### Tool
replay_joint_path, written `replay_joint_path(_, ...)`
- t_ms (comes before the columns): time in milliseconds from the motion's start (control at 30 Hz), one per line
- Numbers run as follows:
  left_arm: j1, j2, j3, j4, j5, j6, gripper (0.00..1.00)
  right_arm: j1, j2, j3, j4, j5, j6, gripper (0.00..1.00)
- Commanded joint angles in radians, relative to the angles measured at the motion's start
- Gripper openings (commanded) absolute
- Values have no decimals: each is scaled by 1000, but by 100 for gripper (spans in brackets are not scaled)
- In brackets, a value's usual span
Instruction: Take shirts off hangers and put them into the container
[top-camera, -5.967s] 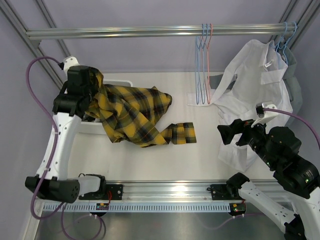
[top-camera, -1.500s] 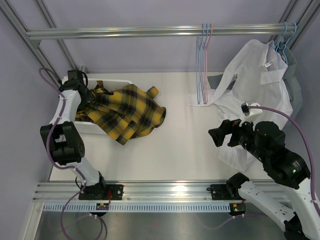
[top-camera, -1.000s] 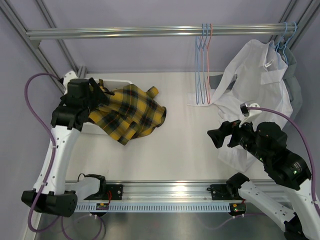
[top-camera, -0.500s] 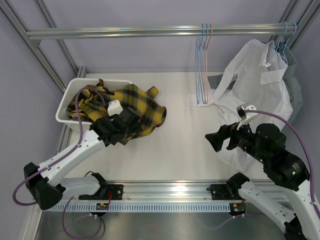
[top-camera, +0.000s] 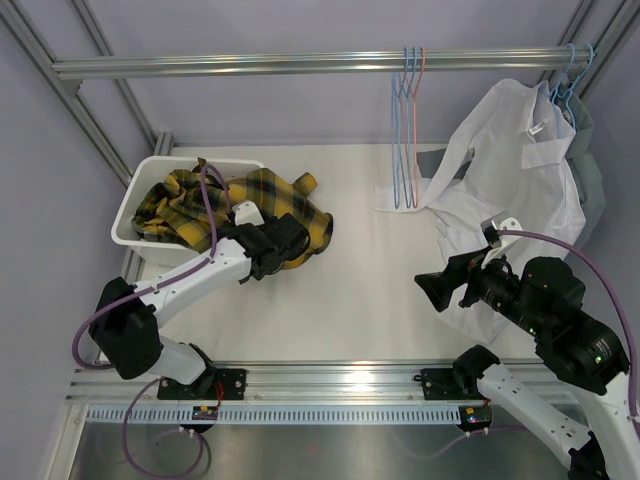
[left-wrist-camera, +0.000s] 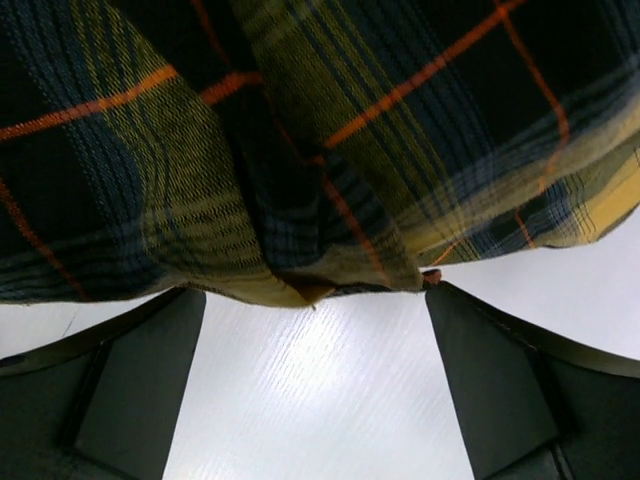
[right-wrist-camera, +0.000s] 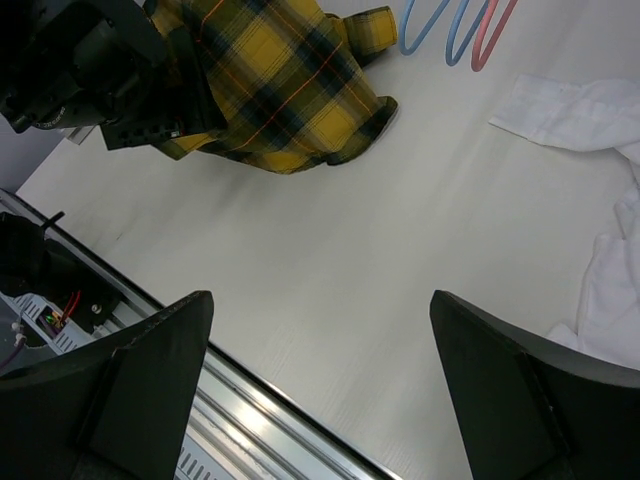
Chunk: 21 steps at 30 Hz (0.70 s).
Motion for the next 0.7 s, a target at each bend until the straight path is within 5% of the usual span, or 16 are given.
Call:
replay_joint_path(0,21,21,44,13,-119,-83,99,-2,-16,4,-24,-24,-32,99)
replay_joint_path(133,37,38,36,46,-142,-81,98,-2,-19,3,-25,-27,-41,99)
replay_joint_path(233,37,45,35,75,-155,-66,86,-2,-13,1,-27,-28,-49,99)
replay_joint_path(400,38,46,42,83,-155,-58,51,-2,-13,-5,-27,-27,-59,99)
replay_joint_path(667,37,14,61,7,-124,-58,12,-3,-7,-7,-31,-21,-64,99)
